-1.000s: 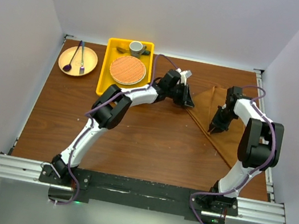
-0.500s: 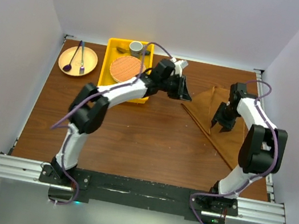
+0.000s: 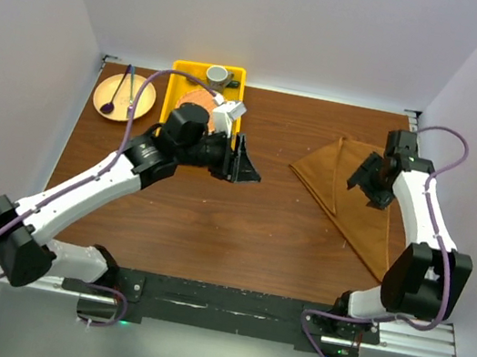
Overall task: Fold the napkin, place the utensils inside, and roll it up
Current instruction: Fold the napkin
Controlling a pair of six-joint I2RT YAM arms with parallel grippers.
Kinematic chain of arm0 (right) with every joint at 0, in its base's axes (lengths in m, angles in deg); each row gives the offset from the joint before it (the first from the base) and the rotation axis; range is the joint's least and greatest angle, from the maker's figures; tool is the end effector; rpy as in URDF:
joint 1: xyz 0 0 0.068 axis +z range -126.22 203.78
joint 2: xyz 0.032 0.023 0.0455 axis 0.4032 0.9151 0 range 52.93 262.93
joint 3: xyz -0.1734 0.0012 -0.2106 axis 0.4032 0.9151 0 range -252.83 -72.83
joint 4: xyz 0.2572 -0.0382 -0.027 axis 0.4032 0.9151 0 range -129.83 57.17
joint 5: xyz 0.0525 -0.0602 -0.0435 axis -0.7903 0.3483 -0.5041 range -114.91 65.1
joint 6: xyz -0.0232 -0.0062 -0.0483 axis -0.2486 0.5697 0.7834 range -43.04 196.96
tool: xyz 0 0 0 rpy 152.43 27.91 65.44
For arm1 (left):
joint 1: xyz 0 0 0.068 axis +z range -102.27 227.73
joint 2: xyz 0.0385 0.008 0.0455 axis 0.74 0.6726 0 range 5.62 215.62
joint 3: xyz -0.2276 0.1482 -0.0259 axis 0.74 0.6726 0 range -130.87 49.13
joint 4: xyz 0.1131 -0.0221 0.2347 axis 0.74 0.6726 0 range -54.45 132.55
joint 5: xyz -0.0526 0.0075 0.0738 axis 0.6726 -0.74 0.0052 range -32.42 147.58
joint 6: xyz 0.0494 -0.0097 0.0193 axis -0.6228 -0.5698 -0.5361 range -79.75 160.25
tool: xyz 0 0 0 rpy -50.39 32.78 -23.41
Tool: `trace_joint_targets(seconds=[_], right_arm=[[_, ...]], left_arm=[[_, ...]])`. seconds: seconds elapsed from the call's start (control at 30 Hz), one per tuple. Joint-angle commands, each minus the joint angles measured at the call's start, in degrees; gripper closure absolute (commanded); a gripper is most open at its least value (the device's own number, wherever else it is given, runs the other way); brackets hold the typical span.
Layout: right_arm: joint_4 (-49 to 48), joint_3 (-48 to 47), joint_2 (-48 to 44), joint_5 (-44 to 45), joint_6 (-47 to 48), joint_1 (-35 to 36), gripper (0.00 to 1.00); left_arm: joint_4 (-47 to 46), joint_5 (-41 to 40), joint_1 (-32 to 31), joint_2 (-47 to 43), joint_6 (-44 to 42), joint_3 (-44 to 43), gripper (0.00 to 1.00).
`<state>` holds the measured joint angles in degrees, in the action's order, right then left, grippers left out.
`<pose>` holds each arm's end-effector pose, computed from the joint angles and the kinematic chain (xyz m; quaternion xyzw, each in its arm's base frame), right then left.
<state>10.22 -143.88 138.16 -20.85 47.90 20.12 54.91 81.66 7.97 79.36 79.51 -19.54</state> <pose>0.2972 -0.0216 0.2761 0.2820 0.9325 0.0153 0.2250 0.2155 -0.1981 0.3610 0.1165 0.8218 -0.4722 0.2969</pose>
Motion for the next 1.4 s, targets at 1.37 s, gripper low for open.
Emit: trace_joint_targets(seconds=[1.37], right_arm=[[-5.65, 33.52, -14.84, 14.14, -16.47, -34.48, 0.38]], left_arm=[[25.38, -11.86, -4.53, -6.85, -13.87, -5.25, 0.47]])
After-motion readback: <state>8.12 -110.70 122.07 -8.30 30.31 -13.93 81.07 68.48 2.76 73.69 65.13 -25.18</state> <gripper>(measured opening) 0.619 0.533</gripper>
